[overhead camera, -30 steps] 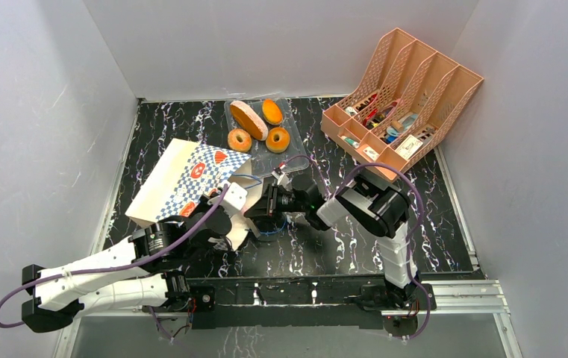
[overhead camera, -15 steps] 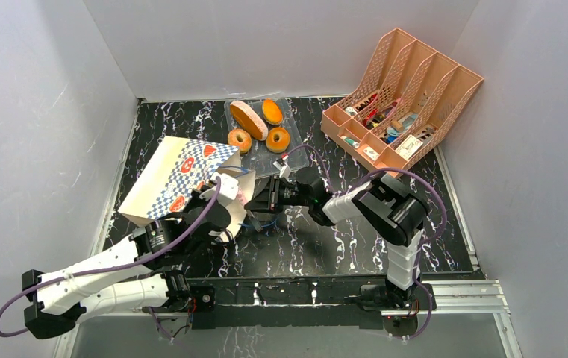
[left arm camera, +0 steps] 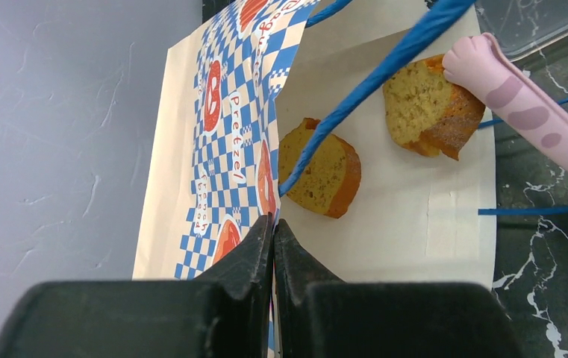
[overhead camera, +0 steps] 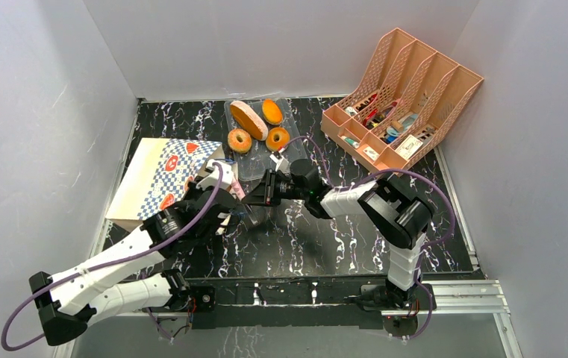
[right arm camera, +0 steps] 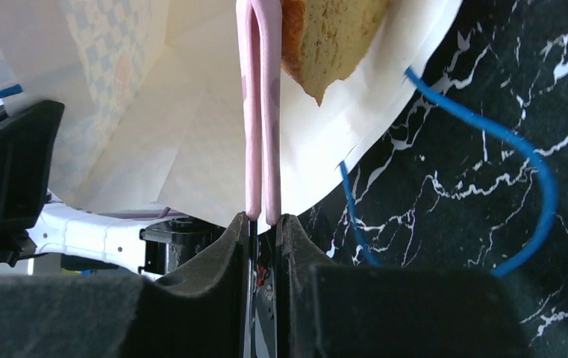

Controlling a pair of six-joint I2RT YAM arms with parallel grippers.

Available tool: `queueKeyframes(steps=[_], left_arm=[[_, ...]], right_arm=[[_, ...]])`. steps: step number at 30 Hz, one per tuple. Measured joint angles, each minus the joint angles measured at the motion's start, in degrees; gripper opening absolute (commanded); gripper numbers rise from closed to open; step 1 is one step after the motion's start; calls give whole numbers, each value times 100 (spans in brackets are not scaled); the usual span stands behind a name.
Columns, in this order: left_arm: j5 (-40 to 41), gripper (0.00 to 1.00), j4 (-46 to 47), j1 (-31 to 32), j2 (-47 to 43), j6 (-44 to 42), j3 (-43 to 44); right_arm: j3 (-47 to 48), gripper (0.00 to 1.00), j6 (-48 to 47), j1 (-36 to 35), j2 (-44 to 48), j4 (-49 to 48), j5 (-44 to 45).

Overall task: Take the fake bread out of the paper bag
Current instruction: Take out the fake bread from the paper bag, then place the fake bread in the container.

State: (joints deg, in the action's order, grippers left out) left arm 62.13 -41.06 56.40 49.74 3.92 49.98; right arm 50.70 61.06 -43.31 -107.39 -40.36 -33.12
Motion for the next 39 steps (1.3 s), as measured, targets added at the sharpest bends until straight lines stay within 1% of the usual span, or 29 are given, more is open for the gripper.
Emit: queueKeyframes(steps=[7, 17, 23, 35, 39], left_arm=[[-37, 0, 31, -503, 286, 120, 72], [-227, 0, 197, -1082, 302, 142, 116], [-387, 0, 354, -1419, 304, 92, 116], [-776, 0, 647, -1746, 428, -83, 116], [-890, 0, 717, -1799, 439, -144, 116]], right_arm=[[437, 0, -273, 13, 22, 428, 146], [887, 0, -566, 236, 22, 905, 275], [1049, 0, -623, 457, 22, 1025, 282], [1484, 0, -678, 907, 22, 1193, 251], [1755, 0, -678, 1207, -42, 1191, 208]])
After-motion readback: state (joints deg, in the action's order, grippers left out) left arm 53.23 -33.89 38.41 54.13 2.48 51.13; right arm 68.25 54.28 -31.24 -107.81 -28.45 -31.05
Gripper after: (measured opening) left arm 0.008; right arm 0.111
